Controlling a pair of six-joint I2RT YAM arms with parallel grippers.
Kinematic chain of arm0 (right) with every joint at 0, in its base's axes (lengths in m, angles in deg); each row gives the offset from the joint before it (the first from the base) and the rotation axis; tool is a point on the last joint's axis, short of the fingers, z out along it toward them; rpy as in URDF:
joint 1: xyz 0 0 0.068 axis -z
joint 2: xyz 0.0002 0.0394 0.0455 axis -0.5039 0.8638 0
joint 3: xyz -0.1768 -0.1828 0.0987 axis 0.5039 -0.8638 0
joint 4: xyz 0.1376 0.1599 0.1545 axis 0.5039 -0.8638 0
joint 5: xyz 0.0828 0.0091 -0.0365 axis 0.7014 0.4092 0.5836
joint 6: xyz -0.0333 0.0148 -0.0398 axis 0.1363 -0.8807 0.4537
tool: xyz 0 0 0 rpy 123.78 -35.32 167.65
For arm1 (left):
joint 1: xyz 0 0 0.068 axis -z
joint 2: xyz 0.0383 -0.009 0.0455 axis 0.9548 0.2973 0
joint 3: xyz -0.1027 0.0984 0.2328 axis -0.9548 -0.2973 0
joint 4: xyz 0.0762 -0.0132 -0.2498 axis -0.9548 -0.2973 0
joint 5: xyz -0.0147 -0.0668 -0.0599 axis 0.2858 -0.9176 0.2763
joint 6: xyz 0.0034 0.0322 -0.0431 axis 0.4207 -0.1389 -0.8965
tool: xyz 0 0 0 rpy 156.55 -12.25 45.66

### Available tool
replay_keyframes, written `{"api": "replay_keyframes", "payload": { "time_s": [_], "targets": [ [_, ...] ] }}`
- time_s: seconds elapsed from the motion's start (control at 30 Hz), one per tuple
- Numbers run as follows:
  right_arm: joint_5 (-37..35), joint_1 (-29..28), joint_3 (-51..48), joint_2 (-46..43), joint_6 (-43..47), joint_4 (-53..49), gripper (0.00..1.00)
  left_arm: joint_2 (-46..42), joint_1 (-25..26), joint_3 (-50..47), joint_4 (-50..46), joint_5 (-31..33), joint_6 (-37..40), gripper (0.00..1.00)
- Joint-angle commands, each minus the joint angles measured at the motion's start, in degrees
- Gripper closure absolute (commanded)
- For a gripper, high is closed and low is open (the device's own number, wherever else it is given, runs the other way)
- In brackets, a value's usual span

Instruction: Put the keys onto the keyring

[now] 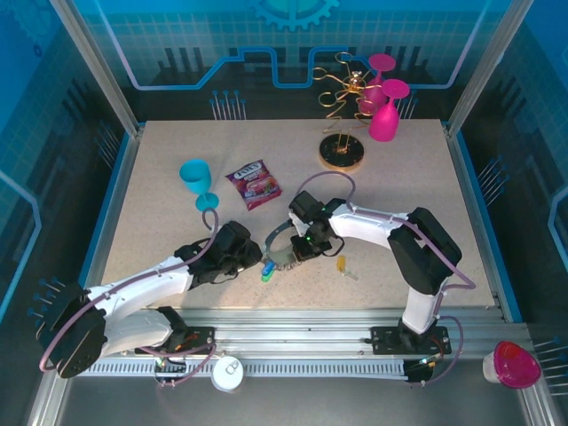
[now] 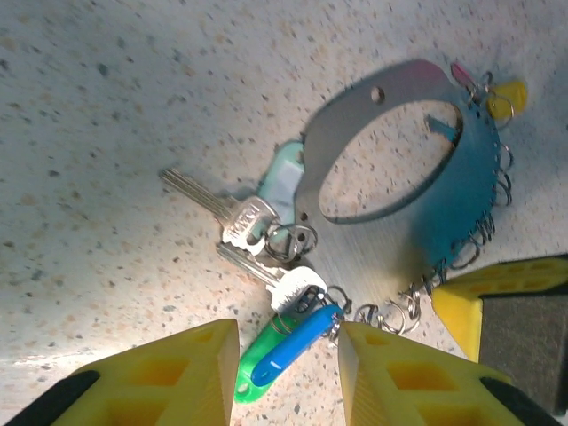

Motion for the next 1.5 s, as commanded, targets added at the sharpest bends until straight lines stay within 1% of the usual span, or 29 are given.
{"api": "replay_keyframes", "payload": {
  "time_s": [0.0,0.1,0.2,0.33,0.43,0.47,0.53,0.6,0.63,0.77,0.9,1.1,1.2,1.27,1.33,1.47],
  "targets": [
    [7.0,0.6,-1.0,-1.2,3.6,0.4,1.00,-1.7,0.9,-1.7,3.7,-5.7,2.3,0.65],
    [6.7,1.1,-0.6,-0.9,4.1,0.0,1.00,-2.5,3.3,-3.1,6.4,-6.5,1.1,0.65],
    [7.3,1.9,-0.4,-0.6,4.3,-0.5,1.00,-2.4,7.1,-5.3,10.0,-5.1,-3.4,0.65],
    [8.7,2.4,-0.4,-1.0,4.3,-0.7,1.00,-0.5,14.5,-5.5,12.5,1.7,-11.0,0.67],
    [10.3,2.8,-0.5,-1.8,3.7,-0.8,1.00,2.0,18.0,-3.8,11.5,6.4,-16.0,0.67],
    [10.9,3.1,-0.5,-2.2,3.4,-1.2,1.00,3.0,18.4,-3.3,10.9,7.4,-17.8,0.68],
    [11.8,4.1,-0.5,-3.3,2.1,-1.2,0.88,5.1,18.7,-2.7,12.2,8.2,-19.7,0.68],
    [12.3,5.6,-0.5,-5.0,0.9,-1.7,0.80,7.8,18.7,-1.3,12.2,8.7,-22.5,0.69],
    [12.1,6.1,-0.6,-6.2,0.7,-2.1,0.73,9.1,18.8,-0.7,12.6,8.9,-23.6,0.70],
    [10.0,8.3,-1.7,-10.6,0.0,-4.4,0.65,11.8,18.8,0.0,14.4,11.1,-27.2,0.69],
    [8.9,10.3,-3.2,-14.1,-0.5,-5.4,0.65,14.6,18.7,0.8,16.1,12.5,-29.3,0.69],
    [8.3,11.3,-4.5,-16.7,-0.5,-6.3,0.65,16.5,18.7,0.9,14.0,12.7,-33.5,0.71],
    [8.3,11.7,-5.0,-17.2,-0.5,-6.4,0.66,17.6,18.7,1.1,14.2,12.9,-33.8,0.67],
    [8.4,11.8,-5.3,-17.3,-0.5,-6.6,0.66,18.8,18.3,0.6,16.9,12.0,-34.1,0.66],
    [8.3,11.8,-5.3,-17.6,-0.5,-6.9,0.67,20.0,18.2,0.3,19.1,11.6,-34.6,0.68],
    [8.1,11.9,-5.5,-18.3,-0.5,-7.3,0.68,20.9,18.2,0.8,19.2,11.8,-34.9,0.73]
  ]
}}
